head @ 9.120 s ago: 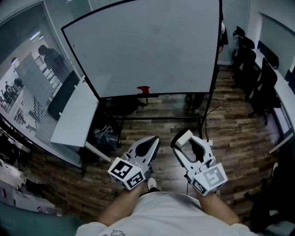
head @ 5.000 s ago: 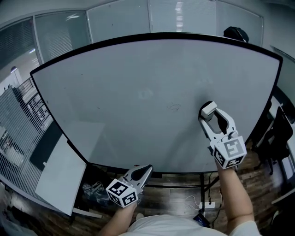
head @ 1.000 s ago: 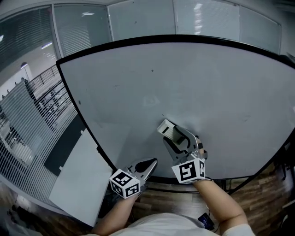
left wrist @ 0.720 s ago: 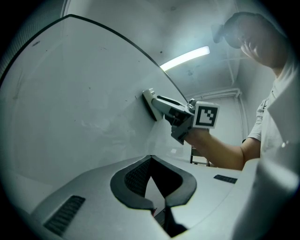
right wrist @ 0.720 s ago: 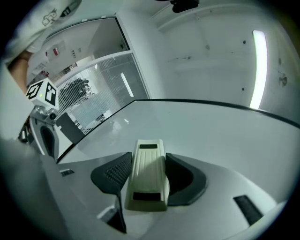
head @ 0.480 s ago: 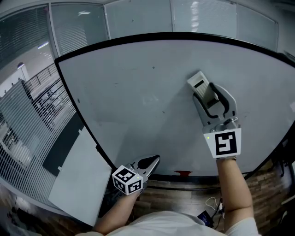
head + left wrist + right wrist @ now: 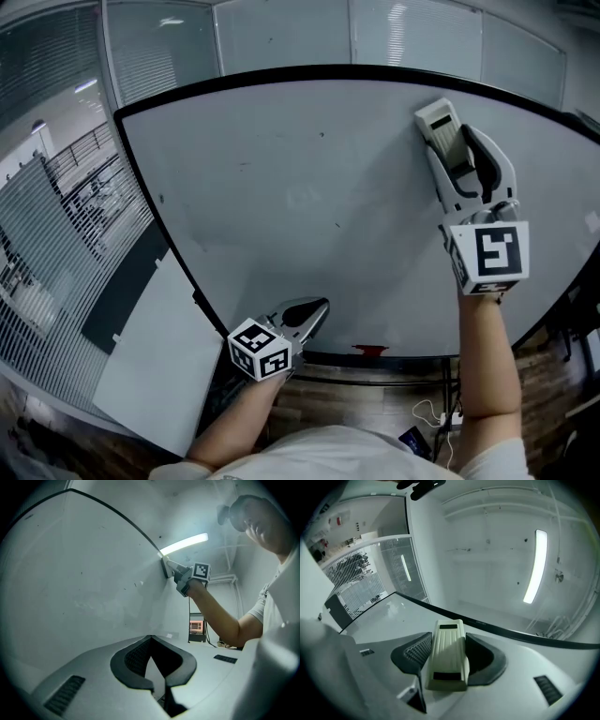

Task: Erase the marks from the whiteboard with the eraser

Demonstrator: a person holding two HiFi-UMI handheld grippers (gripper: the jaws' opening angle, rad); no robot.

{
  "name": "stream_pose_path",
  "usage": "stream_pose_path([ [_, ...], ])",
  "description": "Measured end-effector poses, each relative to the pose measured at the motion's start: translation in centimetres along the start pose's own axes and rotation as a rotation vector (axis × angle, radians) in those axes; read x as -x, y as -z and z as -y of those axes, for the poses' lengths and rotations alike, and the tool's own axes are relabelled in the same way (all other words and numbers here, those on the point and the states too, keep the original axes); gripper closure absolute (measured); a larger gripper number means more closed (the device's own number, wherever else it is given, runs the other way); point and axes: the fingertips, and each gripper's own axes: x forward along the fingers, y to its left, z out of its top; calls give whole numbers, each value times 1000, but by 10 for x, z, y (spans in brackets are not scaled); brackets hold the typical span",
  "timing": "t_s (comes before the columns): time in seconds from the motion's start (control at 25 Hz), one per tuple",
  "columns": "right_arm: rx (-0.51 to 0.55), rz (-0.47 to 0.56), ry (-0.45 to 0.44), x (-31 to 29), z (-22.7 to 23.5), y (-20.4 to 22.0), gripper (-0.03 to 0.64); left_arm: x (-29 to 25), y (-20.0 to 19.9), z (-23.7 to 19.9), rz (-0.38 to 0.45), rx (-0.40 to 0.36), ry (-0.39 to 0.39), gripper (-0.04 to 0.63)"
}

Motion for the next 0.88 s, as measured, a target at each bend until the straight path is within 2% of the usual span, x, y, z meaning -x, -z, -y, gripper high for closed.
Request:
stream_pose_path([
  [0.2, 21, 48, -85, -5, -58, 2, 382, 7, 1, -10, 5, 18, -9, 589],
  [0.4, 106, -75, -262, 4, -160, 41, 382, 17, 3, -23, 11, 28, -40, 589],
  [0.64, 16, -124, -460, 21, -280, 85, 382, 36, 10, -40, 15, 48, -95, 589],
  [0.76, 23, -148, -529, 25, -315, 98, 382, 48, 15, -50, 25, 65, -132, 589],
  [0.88, 33, -150, -552, 25, -327, 103, 382, 56, 19, -56, 26, 77, -156, 589],
])
